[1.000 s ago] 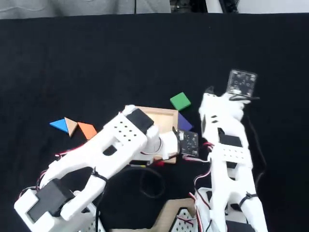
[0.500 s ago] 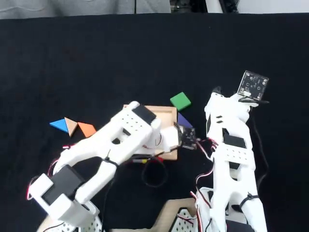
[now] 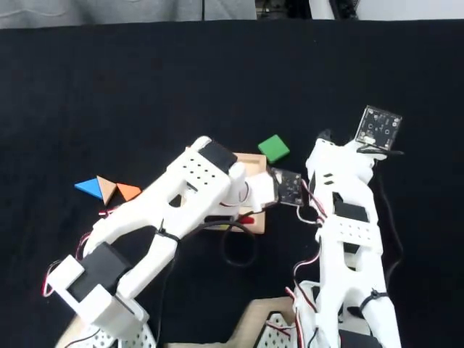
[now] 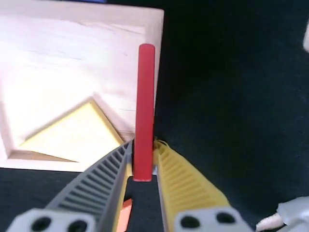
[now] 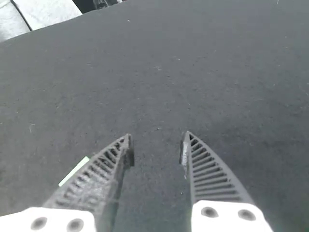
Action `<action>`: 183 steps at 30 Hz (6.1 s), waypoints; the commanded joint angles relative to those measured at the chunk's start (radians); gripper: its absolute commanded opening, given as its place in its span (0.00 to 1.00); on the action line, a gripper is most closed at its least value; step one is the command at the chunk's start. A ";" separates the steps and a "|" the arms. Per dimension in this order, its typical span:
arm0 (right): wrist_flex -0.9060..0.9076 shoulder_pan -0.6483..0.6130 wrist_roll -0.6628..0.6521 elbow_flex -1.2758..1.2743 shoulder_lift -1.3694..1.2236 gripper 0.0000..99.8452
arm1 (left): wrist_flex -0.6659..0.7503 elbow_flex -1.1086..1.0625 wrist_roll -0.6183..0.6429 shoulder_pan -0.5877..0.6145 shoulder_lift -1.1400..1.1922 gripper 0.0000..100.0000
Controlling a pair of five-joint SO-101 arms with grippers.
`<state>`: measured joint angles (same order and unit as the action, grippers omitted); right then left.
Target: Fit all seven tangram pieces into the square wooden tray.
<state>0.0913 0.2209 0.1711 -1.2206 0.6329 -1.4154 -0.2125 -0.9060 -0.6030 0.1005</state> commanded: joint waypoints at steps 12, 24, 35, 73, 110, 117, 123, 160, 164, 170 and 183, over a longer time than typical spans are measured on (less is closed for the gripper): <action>-0.025 -0.034 0.006 0.064 0.002 0.17 | 0.018 0.137 0.006 0.004 0.100 0.03; -0.025 -0.034 0.006 0.065 0.002 0.17 | 0.028 0.159 -0.029 -0.028 0.112 0.03; -0.025 -0.034 0.006 0.065 0.002 0.17 | 0.023 0.217 -0.032 -0.027 0.261 0.12; 0.572 -0.183 -0.256 0.358 0.159 0.03 | -0.284 0.263 0.453 0.731 -0.651 0.41; 1.076 -0.749 -0.549 0.665 -0.467 0.01 | 0.680 -1.089 0.898 1.184 -1.008 0.03; 1.079 -0.669 -0.551 0.822 -0.578 0.01 | 0.680 -1.092 0.898 1.184 -1.008 0.03; 1.080 -0.674 -0.551 0.923 -0.598 0.01 | 0.681 -1.092 0.898 1.184 -1.008 0.03; 1.399 -0.724 -0.551 2.003 -1.434 0.01 | 0.681 -1.093 0.898 1.182 -1.008 0.03; 1.554 -0.677 -0.551 2.137 -1.403 0.01 | 0.681 -1.093 0.898 1.182 -1.008 0.03; 1.665 -0.509 -0.551 2.158 -1.412 0.01 | 0.681 -1.093 0.898 1.182 -1.008 0.03; 1.536 -0.624 -0.551 1.721 -1.423 0.01 | 0.681 -1.093 0.898 1.182 -1.008 0.03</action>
<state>1.6471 -0.3728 -0.3721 0.5271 -0.8201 -0.7511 -1.3096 -0.0130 0.5754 -0.8907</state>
